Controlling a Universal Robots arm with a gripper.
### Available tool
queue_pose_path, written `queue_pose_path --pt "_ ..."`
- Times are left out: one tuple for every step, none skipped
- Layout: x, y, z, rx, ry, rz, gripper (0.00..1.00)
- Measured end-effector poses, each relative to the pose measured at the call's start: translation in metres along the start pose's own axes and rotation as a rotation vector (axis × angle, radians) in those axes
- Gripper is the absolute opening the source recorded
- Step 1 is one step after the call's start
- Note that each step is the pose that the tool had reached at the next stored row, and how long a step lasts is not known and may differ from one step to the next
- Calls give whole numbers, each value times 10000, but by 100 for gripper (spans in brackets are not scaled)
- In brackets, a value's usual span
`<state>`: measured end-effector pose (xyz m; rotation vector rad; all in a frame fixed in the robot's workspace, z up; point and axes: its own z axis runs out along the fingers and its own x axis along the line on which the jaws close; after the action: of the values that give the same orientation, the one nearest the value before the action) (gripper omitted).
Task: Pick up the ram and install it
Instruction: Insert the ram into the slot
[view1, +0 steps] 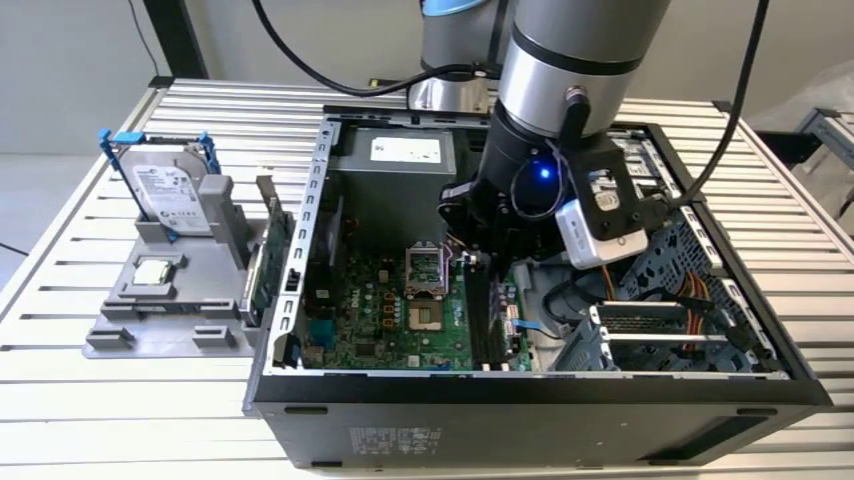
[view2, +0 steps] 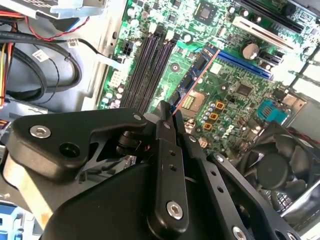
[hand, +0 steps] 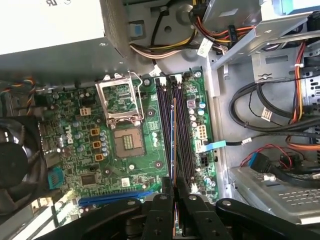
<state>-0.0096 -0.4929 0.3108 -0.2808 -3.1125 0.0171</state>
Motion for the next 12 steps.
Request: queue_pose_path --pt "-8 2 6 2 0 -34 0" --pt "-16 3 12 3 -1 -81 0" --pt "-24 5 20 3 -1 -135 0" --pt "-29 6 27 4 -2 -193 0" --pt "-33 6 33 5 -2 -248 0" --pt "-38 8 38 7 -3 -308 0" --pt "-44 9 43 8 -4 -363 0" --pt "-49 10 47 8 -5 -415 0" --pt "-54 11 52 9 -6 -468 0" --pt "-57 11 55 10 -7 -513 0" --pt "-61 12 59 12 -9 -551 0" --pt "-65 13 63 11 -11 -584 0"
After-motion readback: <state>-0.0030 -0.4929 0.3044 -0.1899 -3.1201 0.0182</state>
